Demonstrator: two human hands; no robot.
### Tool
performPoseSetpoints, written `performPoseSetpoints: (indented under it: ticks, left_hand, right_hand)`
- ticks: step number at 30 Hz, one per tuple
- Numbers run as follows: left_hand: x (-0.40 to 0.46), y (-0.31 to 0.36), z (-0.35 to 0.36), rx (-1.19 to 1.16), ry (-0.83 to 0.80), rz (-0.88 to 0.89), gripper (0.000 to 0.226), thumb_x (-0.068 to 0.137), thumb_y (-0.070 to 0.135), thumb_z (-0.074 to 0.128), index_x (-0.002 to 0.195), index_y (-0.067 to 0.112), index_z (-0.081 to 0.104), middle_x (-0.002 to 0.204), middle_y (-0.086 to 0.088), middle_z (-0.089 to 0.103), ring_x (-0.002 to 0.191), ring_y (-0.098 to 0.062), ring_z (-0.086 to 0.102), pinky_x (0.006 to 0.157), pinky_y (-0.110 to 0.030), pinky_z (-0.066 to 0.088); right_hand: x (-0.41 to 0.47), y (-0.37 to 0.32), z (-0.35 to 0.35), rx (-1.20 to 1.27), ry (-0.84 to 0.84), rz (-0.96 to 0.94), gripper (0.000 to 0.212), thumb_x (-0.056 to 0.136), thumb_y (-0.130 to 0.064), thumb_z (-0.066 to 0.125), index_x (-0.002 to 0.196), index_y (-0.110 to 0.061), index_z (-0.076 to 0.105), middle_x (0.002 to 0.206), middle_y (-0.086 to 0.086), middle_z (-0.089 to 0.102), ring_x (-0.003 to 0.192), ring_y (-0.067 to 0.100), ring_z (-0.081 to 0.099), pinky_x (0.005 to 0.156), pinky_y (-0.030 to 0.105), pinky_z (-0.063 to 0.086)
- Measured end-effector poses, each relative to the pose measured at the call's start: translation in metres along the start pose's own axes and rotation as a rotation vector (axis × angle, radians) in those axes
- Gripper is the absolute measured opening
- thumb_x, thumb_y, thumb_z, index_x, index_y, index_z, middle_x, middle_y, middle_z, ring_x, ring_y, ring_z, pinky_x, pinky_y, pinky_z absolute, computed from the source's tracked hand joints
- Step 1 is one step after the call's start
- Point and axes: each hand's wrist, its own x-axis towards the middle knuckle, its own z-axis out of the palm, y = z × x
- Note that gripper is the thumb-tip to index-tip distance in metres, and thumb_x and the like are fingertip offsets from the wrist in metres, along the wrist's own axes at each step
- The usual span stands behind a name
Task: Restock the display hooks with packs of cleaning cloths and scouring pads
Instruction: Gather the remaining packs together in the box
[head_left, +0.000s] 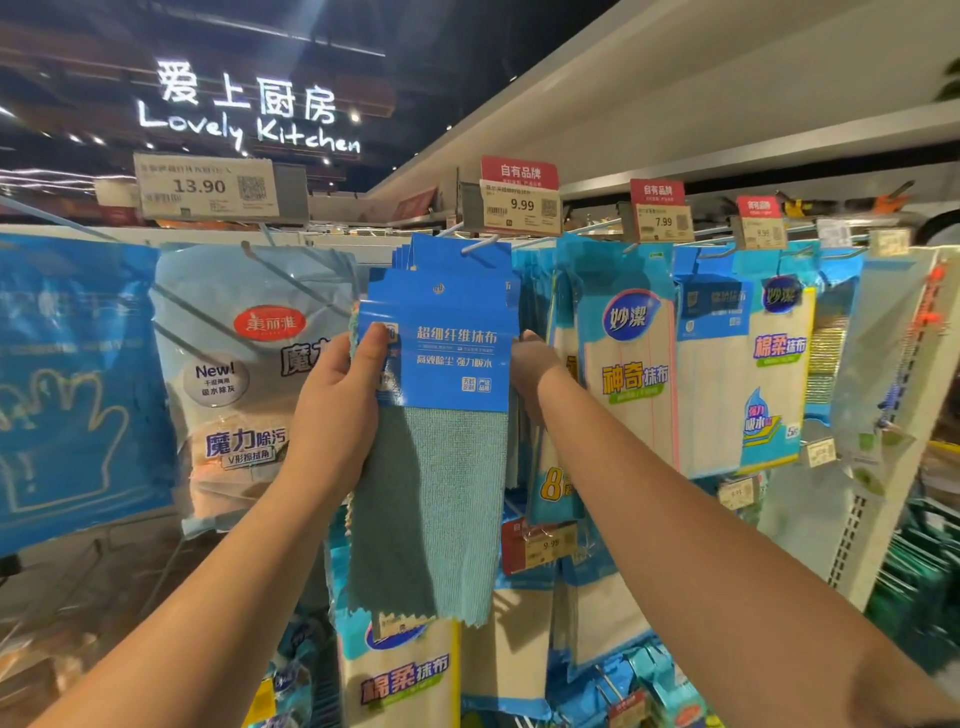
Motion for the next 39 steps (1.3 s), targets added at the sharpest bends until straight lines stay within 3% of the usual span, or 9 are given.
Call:
performPoseSetpoints:
  ticks: [3,5,7,9,14,18,26,35,39]
  left_hand:
    - [0.002,-0.004,0.002,-0.006,-0.009,-0.005,0.023,0.099,0.054,0.054,0.092,0.039,0.070,0.104,0.006,0.077,0.101,-0.020,0.073,0.097,-0.057,0.052]
    - [0.004,-0.007,0.007,-0.009,-0.005,-0.005,0.023,0.101,0.049,0.053,0.093,0.034,0.069,0.100,0.007,0.078,0.095,-0.016,0.074,0.089,-0.048,0.056]
    - [0.007,-0.008,0.016,-0.001,-0.009,0.003,0.023,0.101,0.048,0.053,0.095,0.031,0.067,0.097,0.008,0.078,0.092,-0.014,0.074,0.083,-0.042,0.056]
    - [0.010,-0.006,0.027,0.009,-0.038,0.013,0.023,0.101,0.049,0.053,0.098,0.030,0.066,0.098,0.008,0.078,0.091,-0.013,0.075,0.080,-0.039,0.056]
    - [0.021,0.002,0.048,0.058,-0.124,0.029,0.026,0.099,0.056,0.050,0.105,0.034,0.061,0.101,0.015,0.076,0.090,-0.002,0.073,0.077,-0.032,0.055]
    - [0.029,0.003,0.049,0.095,-0.167,0.014,0.051,0.077,0.072,0.060,0.116,0.039,0.058,0.113,0.018,0.069,0.106,-0.003,0.067,0.097,-0.041,0.053]
    - [0.044,0.006,0.048,0.107,-0.051,0.030,0.016,0.090,0.046,0.068,0.101,0.037,0.062,0.110,0.008,0.071,0.106,-0.012,0.068,0.099,-0.048,0.052]
    - [0.048,0.004,0.057,0.129,-0.003,0.005,0.028,0.081,0.052,0.070,0.097,0.031,0.062,0.106,0.003,0.073,0.104,-0.019,0.070,0.096,-0.051,0.054]
    - [0.057,-0.007,0.055,0.163,0.056,-0.047,0.051,0.076,0.055,0.070,0.116,0.024,0.065,0.110,0.006,0.072,0.101,-0.014,0.070,0.094,-0.048,0.057]
  right_hand:
    - [-0.036,0.013,-0.012,0.040,0.007,-0.072,0.061,0.098,-0.054,0.048,0.150,-0.023,0.037,0.149,0.002,0.047,0.137,0.025,0.044,0.115,0.047,0.033]
    - [-0.059,0.022,-0.019,0.129,-0.024,-0.127,0.046,0.090,-0.067,0.051,0.127,-0.041,0.056,0.130,-0.012,0.063,0.125,0.012,0.055,0.112,0.046,0.038]
    - [-0.068,0.029,-0.022,0.188,-0.097,-0.148,0.038,0.081,-0.075,0.056,0.111,-0.052,0.058,0.121,-0.020,0.067,0.120,0.004,0.059,0.111,0.042,0.039]
    - [-0.069,0.029,-0.021,0.191,-0.138,-0.170,0.038,0.084,-0.068,0.058,0.116,-0.049,0.053,0.114,-0.025,0.069,0.111,-0.001,0.063,0.106,0.039,0.045]
    - [-0.049,0.014,-0.022,0.199,0.039,-0.263,0.029,0.096,-0.046,0.059,0.123,-0.035,0.057,0.111,-0.015,0.072,0.102,0.007,0.069,0.095,0.046,0.055]
    - [-0.031,0.005,-0.029,0.226,0.076,-0.289,0.021,0.100,-0.035,0.056,0.120,-0.029,0.061,0.113,-0.008,0.072,0.105,0.010,0.069,0.093,0.038,0.055]
    - [-0.012,-0.012,-0.029,0.292,0.006,-0.227,0.021,0.102,-0.033,0.054,0.118,-0.023,0.063,0.107,-0.005,0.073,0.092,0.006,0.072,0.068,0.021,0.056]
    - [0.012,-0.002,-0.031,0.362,0.003,-0.143,0.036,0.094,-0.040,0.064,0.123,-0.020,0.058,0.113,0.002,0.073,0.101,0.019,0.072,0.093,0.046,0.057]
    - [0.018,0.004,-0.019,0.279,0.049,-0.072,0.037,0.088,-0.051,0.067,0.112,-0.027,0.054,0.110,0.001,0.071,0.098,0.021,0.071,0.089,0.048,0.058]
